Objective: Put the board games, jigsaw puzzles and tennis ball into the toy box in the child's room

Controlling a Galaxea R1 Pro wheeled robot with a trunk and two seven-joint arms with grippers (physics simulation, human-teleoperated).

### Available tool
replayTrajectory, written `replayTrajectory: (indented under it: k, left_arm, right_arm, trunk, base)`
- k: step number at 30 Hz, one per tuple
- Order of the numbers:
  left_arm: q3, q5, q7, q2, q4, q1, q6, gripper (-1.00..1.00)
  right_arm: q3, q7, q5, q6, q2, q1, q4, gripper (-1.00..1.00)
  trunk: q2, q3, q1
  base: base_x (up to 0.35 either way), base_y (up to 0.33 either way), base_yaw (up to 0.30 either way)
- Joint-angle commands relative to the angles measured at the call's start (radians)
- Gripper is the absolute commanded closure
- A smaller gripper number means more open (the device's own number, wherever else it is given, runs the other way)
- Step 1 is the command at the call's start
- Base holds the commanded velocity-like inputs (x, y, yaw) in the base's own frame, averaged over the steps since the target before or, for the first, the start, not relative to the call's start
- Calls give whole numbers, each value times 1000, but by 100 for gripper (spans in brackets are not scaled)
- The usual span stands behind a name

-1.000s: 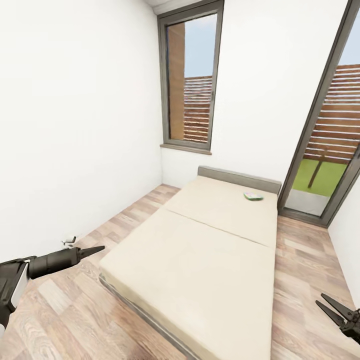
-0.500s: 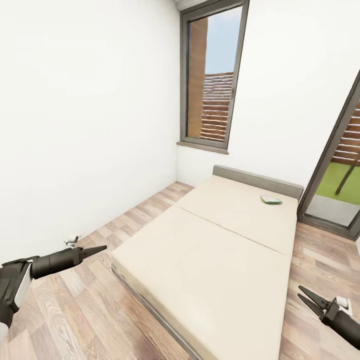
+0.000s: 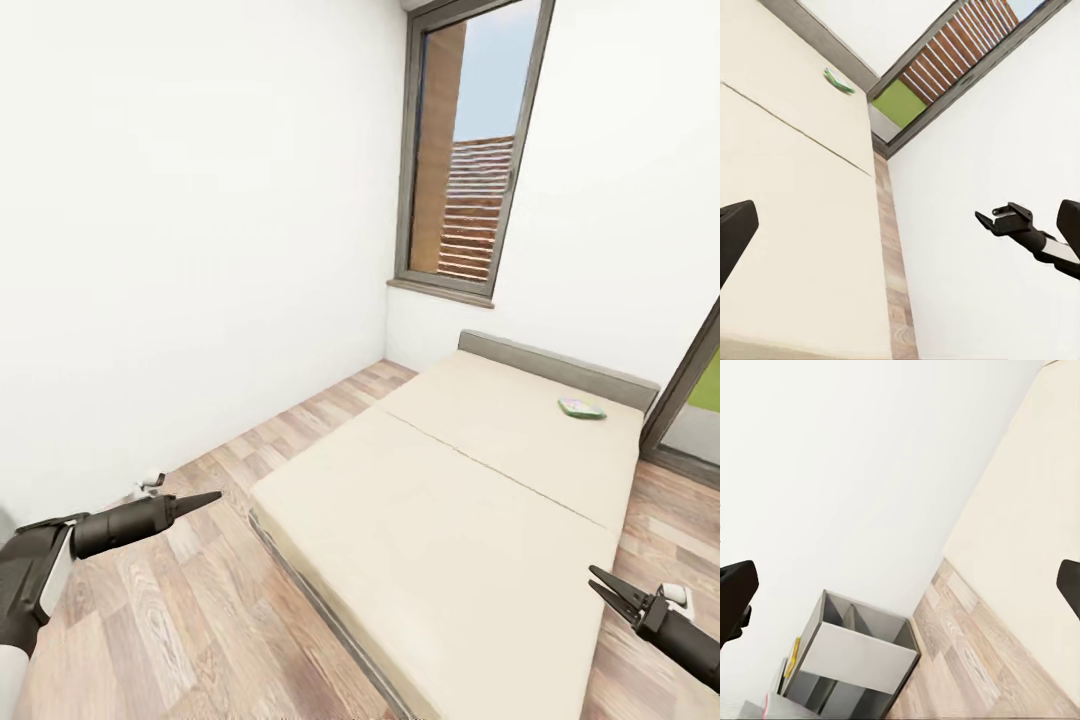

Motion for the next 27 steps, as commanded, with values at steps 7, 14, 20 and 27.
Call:
replayTrajectory:
  k: [7, 14, 20, 27]
  left_arm:
    - [2, 3, -5, 0, -1, 1, 9, -100]
    - [1, 2, -3, 0, -1, 1, 8, -100]
    - [1, 2, -3, -1, 0, 1, 8, -100]
    - [-1, 1, -1, -2, 1, 1, 8, -100]
  right_arm:
    - [0, 2, -6, 10, 1, 0, -1, -100]
    - [-6, 3, -8, 8, -3, 1, 1, -100]
    - [-6, 2, -7, 5, 0, 2, 0, -100]
    - [-1, 3, -7, 3, 2, 2, -1, -100]
  trunk:
    - [-2, -8, 1]
    - [-2, -14, 1]
    - [-2, -19, 1]
    - [-2, -25, 1]
  base:
    - [-23, -89, 244]
    - [-62, -81, 244]
    - [-64, -112, 244]
    - [-11, -51, 234]
